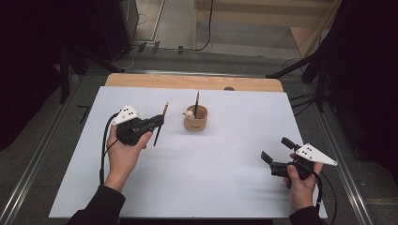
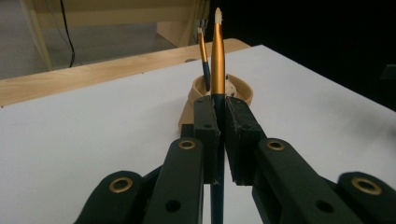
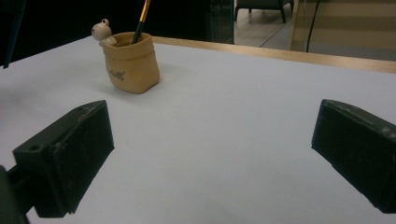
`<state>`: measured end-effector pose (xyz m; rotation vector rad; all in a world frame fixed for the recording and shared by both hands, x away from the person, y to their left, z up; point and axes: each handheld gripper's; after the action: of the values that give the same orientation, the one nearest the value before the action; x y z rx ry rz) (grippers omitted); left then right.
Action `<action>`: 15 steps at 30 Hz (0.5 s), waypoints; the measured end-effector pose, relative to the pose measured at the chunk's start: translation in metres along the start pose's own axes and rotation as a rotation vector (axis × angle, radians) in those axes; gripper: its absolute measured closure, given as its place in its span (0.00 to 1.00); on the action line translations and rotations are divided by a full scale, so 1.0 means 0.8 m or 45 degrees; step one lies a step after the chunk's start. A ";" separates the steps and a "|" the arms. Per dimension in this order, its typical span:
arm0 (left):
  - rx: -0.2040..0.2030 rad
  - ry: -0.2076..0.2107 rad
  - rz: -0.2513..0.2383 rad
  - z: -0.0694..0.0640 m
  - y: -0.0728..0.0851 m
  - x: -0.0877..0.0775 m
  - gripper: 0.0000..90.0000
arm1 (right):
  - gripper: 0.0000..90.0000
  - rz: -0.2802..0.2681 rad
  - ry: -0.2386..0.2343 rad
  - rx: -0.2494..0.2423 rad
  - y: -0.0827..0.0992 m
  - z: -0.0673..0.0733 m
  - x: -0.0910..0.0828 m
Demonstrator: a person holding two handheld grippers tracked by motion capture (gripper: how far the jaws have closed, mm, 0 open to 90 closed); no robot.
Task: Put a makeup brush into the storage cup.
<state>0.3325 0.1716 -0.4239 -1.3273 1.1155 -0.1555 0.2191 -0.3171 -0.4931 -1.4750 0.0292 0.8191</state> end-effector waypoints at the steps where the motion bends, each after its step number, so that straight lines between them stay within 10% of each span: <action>1: -0.001 0.000 -0.009 0.000 0.000 0.000 0.94 | 0.00 -0.001 0.000 -0.001 0.000 0.000 0.000; 15: -0.014 -0.001 -0.185 -0.008 -0.011 0.004 0.94 | 0.00 0.004 0.004 -0.003 0.000 0.000 0.001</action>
<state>0.3343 0.1623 -0.4174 -1.4186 1.0204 -0.2556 0.2194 -0.3169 -0.4933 -1.4790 0.0325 0.8195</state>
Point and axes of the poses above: each handheld gripper's, and its own axes: x roughly forward along the jaws, y roughly out of its underside, z roughly to its left, and after that the axes turned 12 degrees about z, right-handed
